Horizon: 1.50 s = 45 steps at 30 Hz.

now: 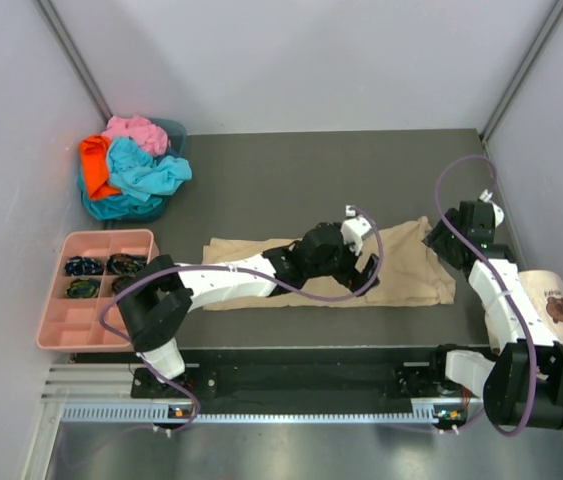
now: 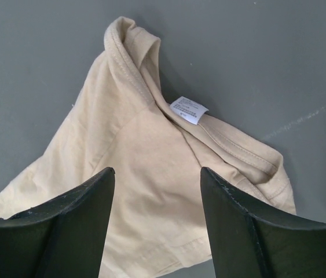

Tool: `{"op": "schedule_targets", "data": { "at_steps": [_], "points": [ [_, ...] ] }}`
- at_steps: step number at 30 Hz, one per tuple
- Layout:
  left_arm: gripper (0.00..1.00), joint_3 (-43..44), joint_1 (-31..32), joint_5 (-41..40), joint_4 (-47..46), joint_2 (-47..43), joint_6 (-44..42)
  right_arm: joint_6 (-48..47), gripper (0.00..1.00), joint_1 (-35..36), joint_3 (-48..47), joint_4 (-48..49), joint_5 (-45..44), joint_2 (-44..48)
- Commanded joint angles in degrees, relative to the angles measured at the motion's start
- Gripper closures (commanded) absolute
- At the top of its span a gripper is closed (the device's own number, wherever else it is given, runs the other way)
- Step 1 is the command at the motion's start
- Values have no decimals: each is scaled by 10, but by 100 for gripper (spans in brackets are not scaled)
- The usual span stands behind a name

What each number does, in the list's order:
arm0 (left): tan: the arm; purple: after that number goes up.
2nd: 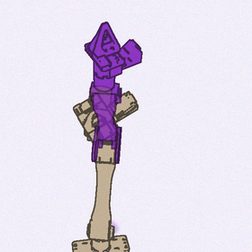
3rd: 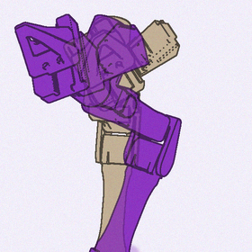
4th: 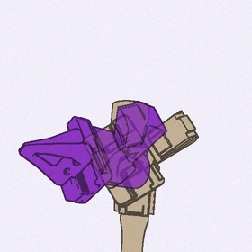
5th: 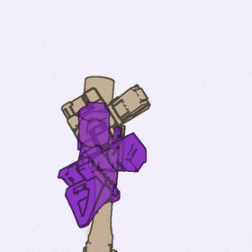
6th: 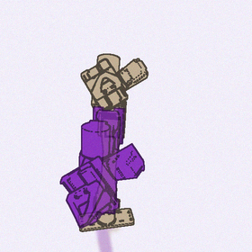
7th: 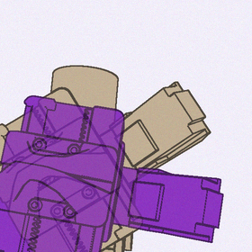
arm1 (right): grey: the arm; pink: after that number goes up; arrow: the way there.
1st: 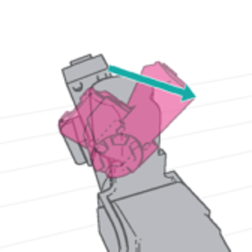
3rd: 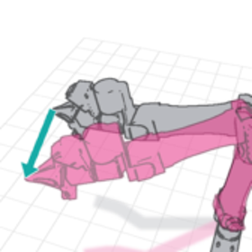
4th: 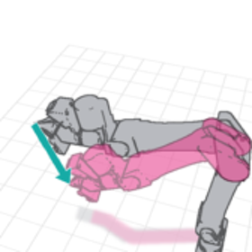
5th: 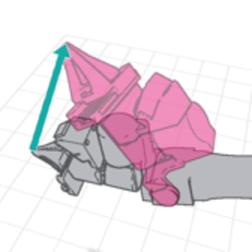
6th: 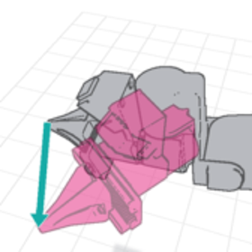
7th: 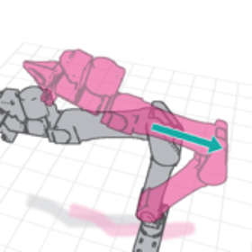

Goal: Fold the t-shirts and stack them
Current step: Fold the other side of the tshirt into a rectangle

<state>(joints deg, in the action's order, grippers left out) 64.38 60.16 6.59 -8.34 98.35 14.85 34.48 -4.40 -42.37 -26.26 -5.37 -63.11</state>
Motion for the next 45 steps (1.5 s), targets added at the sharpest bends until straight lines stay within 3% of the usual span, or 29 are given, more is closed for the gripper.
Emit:
{"op": "schedule_targets", "data": {
  "at_steps": [1, 8, 14, 18, 45],
  "points": [
    [1, -13, -58, -87, 18, -38, 10, -3, 39, -3, -27, 41, 7, -30],
    [1, -91, -137, -200, 31, -94, 13, 21, 41, -3, -95, 65, -18, -123],
    [1, -137, -197, -198, 39, -142, 25, 40, 49, -4, -163, 88, -18, -218],
    [1, -145, -206, -202, 45, -156, 15, 38, 56, -3, -204, 84, -25, -257],
    [1, -184, -231, -211, 35, -176, 25, 30, 67, -3, -240, 87, -6, -357]
  ]
}}
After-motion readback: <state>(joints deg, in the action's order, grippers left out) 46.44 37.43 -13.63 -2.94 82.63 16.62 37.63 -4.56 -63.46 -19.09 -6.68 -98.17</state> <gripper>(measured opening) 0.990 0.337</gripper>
